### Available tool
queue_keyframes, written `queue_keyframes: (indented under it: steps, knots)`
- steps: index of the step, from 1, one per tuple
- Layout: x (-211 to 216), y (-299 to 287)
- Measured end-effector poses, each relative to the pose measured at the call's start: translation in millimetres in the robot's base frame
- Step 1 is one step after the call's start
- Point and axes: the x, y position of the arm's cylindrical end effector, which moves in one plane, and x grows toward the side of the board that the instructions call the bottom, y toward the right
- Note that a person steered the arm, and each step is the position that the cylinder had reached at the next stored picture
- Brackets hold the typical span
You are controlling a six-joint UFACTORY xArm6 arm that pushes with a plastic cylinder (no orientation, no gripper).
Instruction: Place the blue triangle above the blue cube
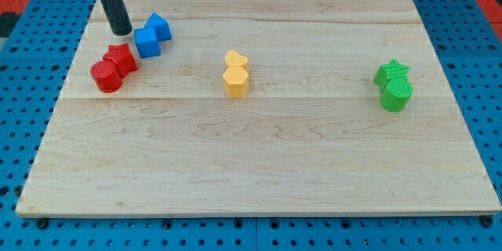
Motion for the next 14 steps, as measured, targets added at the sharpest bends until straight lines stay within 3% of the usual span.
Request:
queue_keyframes:
  steps: [1, 3, 6, 8, 10, 11, 12, 13, 14]
  knots:
    - [21, 10]
    - [24, 88]
    - [6, 135]
    - [28, 169]
    - [2, 28]
    - [-41, 24]
    - [-51, -15]
    - [-67, 6]
    - [-46, 113]
